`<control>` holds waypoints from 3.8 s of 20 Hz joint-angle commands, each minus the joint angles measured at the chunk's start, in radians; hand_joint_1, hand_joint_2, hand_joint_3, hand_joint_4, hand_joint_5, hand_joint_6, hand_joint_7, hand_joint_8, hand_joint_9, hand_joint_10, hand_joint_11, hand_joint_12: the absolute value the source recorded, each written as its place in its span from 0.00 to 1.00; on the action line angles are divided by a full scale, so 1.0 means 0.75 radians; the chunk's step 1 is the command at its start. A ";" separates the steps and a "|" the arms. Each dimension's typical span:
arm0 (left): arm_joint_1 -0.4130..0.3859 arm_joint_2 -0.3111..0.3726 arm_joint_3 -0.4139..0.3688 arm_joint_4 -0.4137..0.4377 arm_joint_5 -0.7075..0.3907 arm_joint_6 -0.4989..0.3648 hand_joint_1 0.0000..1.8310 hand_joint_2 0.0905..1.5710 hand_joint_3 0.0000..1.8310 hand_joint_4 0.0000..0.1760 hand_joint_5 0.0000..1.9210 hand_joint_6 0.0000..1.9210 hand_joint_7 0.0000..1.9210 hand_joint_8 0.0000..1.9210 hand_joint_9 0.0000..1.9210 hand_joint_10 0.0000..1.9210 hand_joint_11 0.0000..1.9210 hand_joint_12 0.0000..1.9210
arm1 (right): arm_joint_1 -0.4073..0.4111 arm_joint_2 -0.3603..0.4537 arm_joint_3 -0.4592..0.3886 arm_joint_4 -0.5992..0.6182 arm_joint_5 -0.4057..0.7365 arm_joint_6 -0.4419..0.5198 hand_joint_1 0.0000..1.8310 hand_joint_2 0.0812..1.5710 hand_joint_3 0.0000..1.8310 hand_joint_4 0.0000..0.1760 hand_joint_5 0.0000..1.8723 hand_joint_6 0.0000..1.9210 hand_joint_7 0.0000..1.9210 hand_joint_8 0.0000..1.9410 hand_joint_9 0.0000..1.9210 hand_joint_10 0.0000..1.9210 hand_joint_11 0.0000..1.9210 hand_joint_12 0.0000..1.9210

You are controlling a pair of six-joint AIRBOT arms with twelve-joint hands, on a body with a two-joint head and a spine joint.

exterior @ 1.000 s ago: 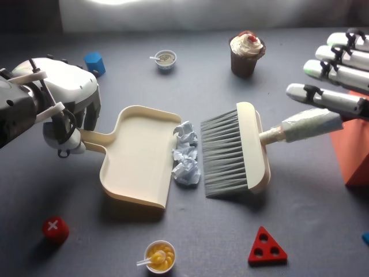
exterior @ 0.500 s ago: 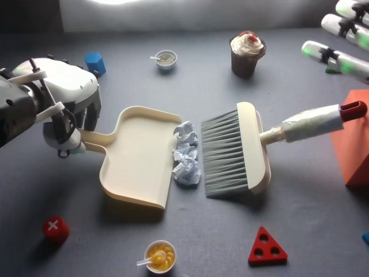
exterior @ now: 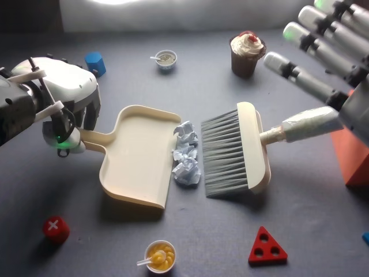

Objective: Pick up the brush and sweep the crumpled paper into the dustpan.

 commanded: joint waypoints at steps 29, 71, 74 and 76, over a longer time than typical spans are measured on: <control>-0.026 0.017 0.012 0.051 -0.055 -0.003 0.69 0.64 0.00 0.00 0.61 0.42 0.61 0.27 0.53 0.00 0.49 0.01 | -0.080 -0.551 0.464 0.213 0.410 -0.161 0.60 0.58 0.00 0.00 0.04 0.00 0.02 0.00 0.03 0.00 0.07 0.00; -0.001 0.025 -0.008 0.045 -0.080 -0.056 0.70 0.64 0.00 0.00 0.60 0.46 0.62 0.23 0.54 0.00 0.52 0.02 | -0.045 -0.809 0.760 0.191 0.400 -0.101 0.57 0.78 0.00 0.20 0.47 1.00 0.55 1.00 0.57 1.00 0.49 1.00; -0.002 0.025 -0.009 0.045 -0.085 -0.058 0.69 0.64 0.00 0.00 0.60 0.45 0.62 0.24 0.55 0.00 0.52 0.03 | -0.045 -0.806 0.760 0.191 0.400 -0.102 0.59 0.84 0.01 0.25 0.40 1.00 0.56 1.00 0.64 1.00 0.67 1.00; -0.003 0.025 -0.009 0.045 -0.088 -0.059 0.69 0.65 0.00 0.00 0.59 0.46 0.61 0.26 0.55 0.00 0.52 0.02 | -0.045 -0.801 0.760 0.192 0.400 -0.103 0.63 0.84 0.00 0.00 0.38 1.00 0.56 1.00 0.64 1.00 0.67 1.00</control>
